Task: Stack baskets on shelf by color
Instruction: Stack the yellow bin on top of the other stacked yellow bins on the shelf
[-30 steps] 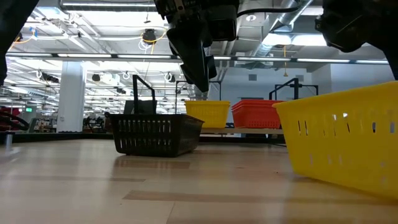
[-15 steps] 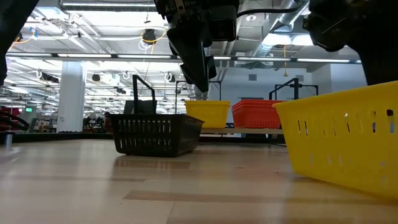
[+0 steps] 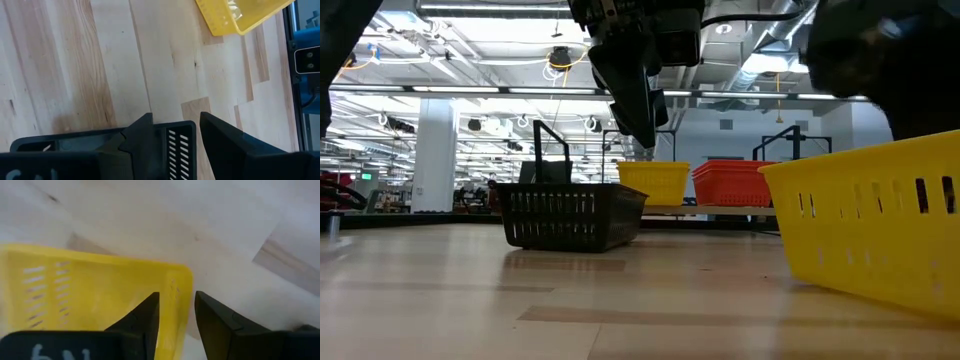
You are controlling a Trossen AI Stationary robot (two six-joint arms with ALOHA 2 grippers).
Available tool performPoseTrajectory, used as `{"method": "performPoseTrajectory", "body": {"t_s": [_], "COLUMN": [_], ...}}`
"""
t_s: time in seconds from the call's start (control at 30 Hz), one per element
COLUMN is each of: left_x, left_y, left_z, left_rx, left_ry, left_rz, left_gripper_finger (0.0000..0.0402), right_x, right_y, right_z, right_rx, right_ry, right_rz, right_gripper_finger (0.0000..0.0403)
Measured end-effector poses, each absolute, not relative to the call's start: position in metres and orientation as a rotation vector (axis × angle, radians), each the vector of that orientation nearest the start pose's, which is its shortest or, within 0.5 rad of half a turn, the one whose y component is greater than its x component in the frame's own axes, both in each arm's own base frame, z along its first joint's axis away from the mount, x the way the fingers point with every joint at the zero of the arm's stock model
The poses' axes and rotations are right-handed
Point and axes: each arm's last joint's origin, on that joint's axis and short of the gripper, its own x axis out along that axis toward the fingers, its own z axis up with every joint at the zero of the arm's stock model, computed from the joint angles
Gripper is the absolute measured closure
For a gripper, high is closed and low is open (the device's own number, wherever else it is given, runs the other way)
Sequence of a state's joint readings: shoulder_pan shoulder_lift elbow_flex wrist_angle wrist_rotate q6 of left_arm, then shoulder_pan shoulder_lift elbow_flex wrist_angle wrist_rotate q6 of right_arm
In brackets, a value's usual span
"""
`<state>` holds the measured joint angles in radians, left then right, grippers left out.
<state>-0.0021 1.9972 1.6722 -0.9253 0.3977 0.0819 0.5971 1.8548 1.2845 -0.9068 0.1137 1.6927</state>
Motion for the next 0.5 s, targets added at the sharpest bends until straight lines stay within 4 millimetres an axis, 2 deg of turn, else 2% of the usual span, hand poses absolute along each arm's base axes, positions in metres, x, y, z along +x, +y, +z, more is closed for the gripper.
{"method": "performPoseTrajectory", "body": {"t_s": [0.2, 0.3, 0.4, 0.5], "left_x": [0.410, 0.410, 0.410, 0.410], "left_y": [-0.012, -0.012, -0.012, -0.012], "left_z": [0.233, 0.233, 0.233, 0.233], "left_rx": [-0.177, -0.177, -0.177, -0.177], "left_ry": [1.219, 1.219, 1.220, 1.219], "left_rz": [-0.396, -0.396, -0.396, -0.396], "left_gripper_finger": [0.0251, 0.0251, 0.0251, 0.0251], "right_x": [0.292, 0.294, 0.296, 0.294], "right_y": [0.200, 0.201, 0.201, 0.197], "right_z": [0.156, 0.152, 0.149, 0.154], "right_rx": [0.889, 0.897, 0.900, 0.876], "right_ry": [1.296, 1.308, 1.317, 1.340], "right_rz": [-0.790, -0.770, -0.770, -0.760], "right_gripper_finger": [0.0258, 0.0267, 0.0295, 0.0347]}}
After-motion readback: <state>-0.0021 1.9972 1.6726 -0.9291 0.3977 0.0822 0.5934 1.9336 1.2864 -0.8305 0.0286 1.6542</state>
